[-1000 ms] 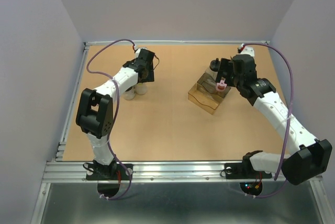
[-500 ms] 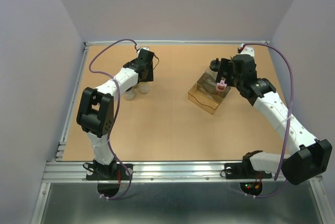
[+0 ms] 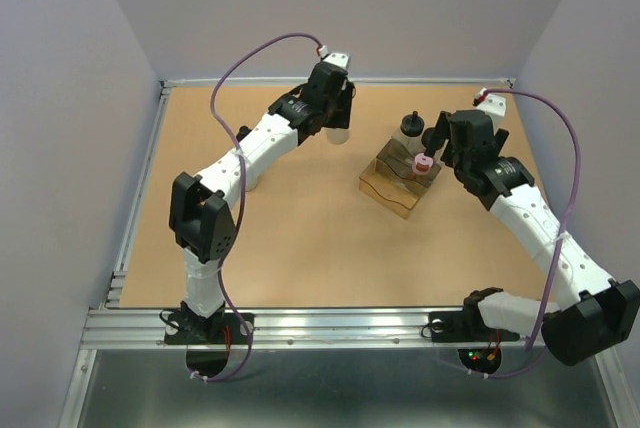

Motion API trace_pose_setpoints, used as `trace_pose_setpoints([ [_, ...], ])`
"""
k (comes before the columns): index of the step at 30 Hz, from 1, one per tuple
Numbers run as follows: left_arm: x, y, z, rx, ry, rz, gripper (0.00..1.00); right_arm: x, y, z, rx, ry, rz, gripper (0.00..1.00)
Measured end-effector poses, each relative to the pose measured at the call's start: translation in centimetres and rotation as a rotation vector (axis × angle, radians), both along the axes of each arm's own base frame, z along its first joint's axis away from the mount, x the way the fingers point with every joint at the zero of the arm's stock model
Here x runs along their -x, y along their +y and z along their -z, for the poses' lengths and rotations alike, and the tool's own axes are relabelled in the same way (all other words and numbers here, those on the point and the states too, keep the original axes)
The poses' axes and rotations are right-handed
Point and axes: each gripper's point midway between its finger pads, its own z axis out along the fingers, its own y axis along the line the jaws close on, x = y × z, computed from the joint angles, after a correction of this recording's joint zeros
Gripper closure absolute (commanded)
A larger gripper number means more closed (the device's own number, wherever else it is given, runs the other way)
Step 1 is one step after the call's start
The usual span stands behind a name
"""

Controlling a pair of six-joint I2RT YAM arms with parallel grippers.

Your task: Organize the condiment bottles

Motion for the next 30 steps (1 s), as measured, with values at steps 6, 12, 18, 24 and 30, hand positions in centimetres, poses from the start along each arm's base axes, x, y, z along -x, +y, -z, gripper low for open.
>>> trace_pose_setpoints([
  [6,0.5,-7.4,-6.4,0.113,-0.106,0.171,1.0,0.7,-1.5,-0.8,-0.006,-0.035,0.094,0.0],
  [12,1.7,-12.7,-3.2,0.11,-0.048,0.319,1.0,1.7,-3.0,-2.2,-0.02,-0.088,0.173,0.0],
  [18,1.6,-15.8,2.7,0.065,0.028,0.372,1.0,2.9,-3.8,-2.2,-0.029,-0.104,0.212,0.0],
  [24,0.8,-17.5,2.8,0.076,-0.004,0.392,1.0,4.0,-4.3,-2.1,-0.031,-0.101,0.219,0.0],
  [30,1.0,-18.2,3.8,0.067,0.002,0.406,1.0,4.6,-4.6,-1.6,-0.024,-0.089,0.224,0.0],
])
